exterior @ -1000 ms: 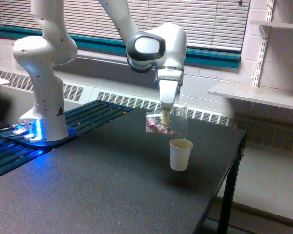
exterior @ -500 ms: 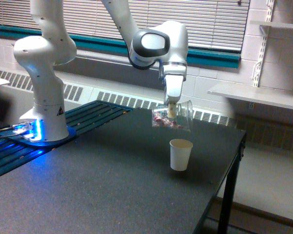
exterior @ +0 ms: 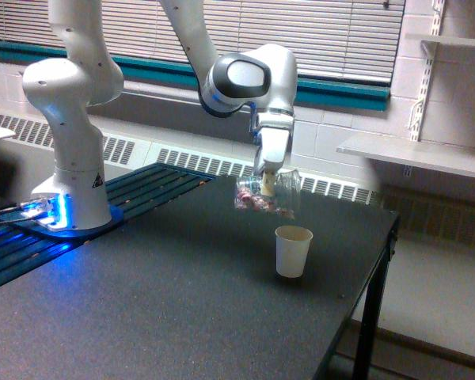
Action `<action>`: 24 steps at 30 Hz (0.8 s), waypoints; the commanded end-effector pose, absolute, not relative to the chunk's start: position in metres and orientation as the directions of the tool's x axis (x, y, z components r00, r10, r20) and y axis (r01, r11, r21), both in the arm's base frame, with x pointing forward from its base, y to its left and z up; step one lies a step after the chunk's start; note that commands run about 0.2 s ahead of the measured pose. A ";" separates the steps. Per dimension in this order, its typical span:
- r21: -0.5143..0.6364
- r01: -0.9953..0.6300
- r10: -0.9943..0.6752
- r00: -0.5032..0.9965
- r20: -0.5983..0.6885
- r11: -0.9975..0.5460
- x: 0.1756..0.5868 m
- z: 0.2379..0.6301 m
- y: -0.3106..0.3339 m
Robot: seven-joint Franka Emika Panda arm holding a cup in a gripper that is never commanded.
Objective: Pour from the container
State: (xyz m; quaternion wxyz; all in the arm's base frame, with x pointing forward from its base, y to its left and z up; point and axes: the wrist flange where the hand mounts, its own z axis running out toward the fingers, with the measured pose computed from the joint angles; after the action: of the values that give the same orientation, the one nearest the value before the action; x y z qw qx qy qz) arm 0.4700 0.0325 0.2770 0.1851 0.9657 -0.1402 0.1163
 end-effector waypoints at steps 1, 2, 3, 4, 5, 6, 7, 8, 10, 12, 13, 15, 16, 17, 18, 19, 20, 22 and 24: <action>0.341 -0.325 -0.234 0.931 0.281 -0.882 0.464 0.275 0.029; 0.347 -0.320 -0.229 0.933 0.278 -0.881 0.463 0.273 0.028; 0.353 -0.314 -0.224 0.936 0.273 -0.881 0.462 0.272 0.028; 0.359 -0.309 -0.220 0.938 0.269 -0.880 0.462 0.270 0.027; 0.364 -0.306 -0.217 0.939 0.265 -0.880 0.461 0.269 0.027; 0.369 -0.302 -0.214 0.942 0.260 -0.879 0.460 0.268 0.027; 0.374 -0.298 -0.211 0.943 0.256 -0.879 0.460 0.266 0.027; 0.378 -0.295 -0.209 0.945 0.251 -0.878 0.459 0.264 0.027; 0.386 -0.287 -0.204 0.948 0.244 -0.877 0.459 0.262 0.027; 0.392 -0.280 -0.197 0.951 0.239 -0.876 0.459 0.260 0.029; 0.396 -0.276 -0.193 0.952 0.237 -0.876 0.460 0.259 0.029; 0.403 -0.267 -0.185 0.955 0.231 -0.875 0.461 0.258 0.030; 0.407 -0.262 -0.180 0.957 0.228 -0.875 0.462 0.257 0.031; 0.411 -0.258 -0.176 0.958 0.226 -0.875 0.462 0.257 0.032; 0.415 -0.253 -0.172 0.960 0.223 -0.874 0.463 0.257 0.032; 0.420 -0.248 -0.167 0.961 0.221 -0.873 0.464 0.256 0.033; 0.424 -0.244 -0.163 0.962 0.219 -0.872 0.465 0.256 0.034; 0.430 -0.237 -0.155 0.964 0.217 -0.871 0.467 0.255 0.036; 0.437 -0.226 -0.145 0.967 0.210 -0.871 0.468 0.253 0.039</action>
State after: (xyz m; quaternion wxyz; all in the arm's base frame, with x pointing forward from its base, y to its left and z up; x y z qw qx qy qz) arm 0.4626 0.0289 0.2523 0.2270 0.9634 -0.1153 0.0838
